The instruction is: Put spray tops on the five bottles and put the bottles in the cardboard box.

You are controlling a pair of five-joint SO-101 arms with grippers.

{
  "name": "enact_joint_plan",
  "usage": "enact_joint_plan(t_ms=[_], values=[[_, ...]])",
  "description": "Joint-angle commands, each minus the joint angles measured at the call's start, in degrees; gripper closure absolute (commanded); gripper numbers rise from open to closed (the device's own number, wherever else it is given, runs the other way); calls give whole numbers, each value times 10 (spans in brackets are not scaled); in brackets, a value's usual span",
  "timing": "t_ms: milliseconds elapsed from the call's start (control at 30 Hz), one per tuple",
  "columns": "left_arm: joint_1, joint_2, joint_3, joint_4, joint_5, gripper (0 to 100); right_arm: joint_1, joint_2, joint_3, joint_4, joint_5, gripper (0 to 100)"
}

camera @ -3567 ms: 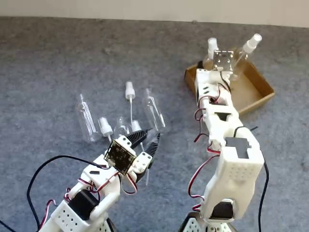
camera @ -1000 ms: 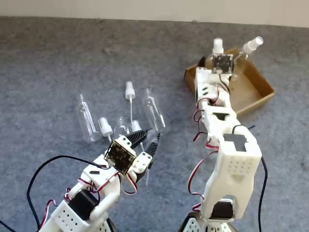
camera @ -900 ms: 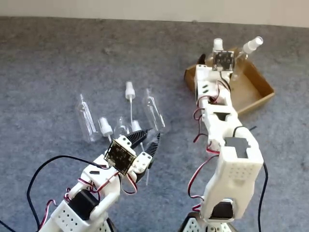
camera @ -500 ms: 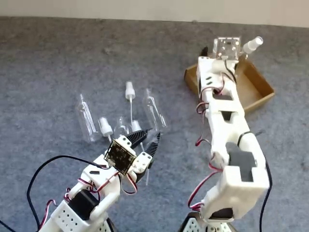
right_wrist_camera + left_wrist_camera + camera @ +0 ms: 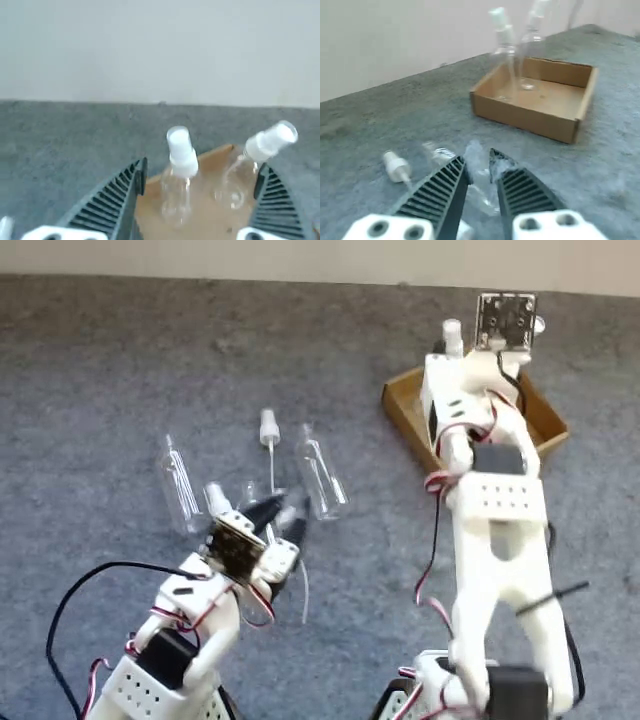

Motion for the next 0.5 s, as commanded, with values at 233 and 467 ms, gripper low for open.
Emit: enact_joint_plan(t_ms=[233, 467], values=[[-189, -5, 7, -19, 2, 994, -156, -233, 141, 53, 1, 692], [-300, -5, 12, -84, 5, 995, -228, -299, 246, 113, 2, 692]])
